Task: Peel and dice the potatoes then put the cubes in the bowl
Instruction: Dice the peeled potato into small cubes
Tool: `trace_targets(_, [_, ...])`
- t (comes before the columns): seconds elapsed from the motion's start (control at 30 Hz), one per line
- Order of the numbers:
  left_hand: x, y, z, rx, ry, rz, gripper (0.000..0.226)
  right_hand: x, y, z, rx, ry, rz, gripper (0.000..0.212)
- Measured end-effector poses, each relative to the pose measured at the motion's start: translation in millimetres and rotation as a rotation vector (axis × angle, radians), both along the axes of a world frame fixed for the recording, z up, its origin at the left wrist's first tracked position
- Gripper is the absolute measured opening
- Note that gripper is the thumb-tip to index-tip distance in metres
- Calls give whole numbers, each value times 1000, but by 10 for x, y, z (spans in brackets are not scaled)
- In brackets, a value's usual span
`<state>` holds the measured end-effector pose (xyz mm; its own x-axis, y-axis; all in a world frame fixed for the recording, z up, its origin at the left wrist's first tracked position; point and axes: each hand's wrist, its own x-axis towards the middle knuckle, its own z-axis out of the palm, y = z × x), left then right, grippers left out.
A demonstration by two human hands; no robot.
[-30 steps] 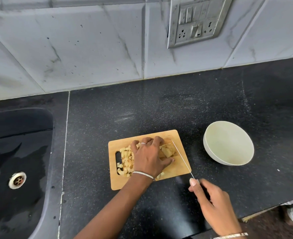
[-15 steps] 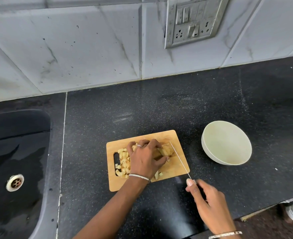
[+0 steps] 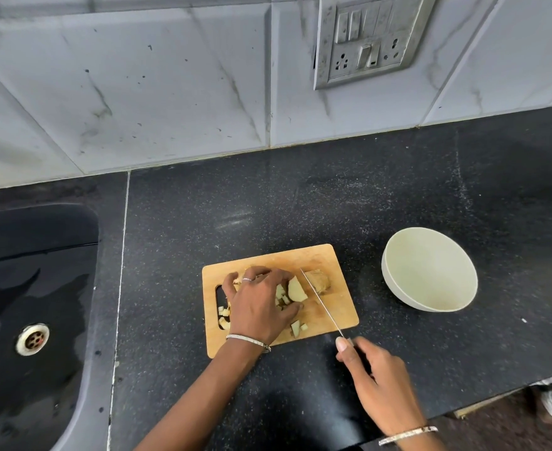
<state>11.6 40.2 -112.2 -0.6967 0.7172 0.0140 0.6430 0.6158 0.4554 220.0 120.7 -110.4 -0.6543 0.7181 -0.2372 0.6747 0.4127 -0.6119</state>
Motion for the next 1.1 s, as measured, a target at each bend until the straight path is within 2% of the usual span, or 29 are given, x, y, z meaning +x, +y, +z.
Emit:
trace_targets(0.07, [11,14,23,-34,18,3,46,-30,-4,7,0,-6,-1,72])
trace_targets(0.2, [24,29,56,-54,59,33,47,-129,-67,75,-38,-10,4,56])
trace_targets(0.47, [31,41,20,-68,76,54,44,-212,-151,70,3,-81,78,65])
trace_targets(0.77, [16,67,14,-82,20,58,40,-316,-160,19,30,-159,95,45])
trace_targets(0.93, [12,76,13,-59,-20,78,39,-441,-150,-2,44,-201,96,49])
trace_targets(1.1, [24,53,-8,-39,-3,100,38,-504,-220,-30,166,-274,104,47])
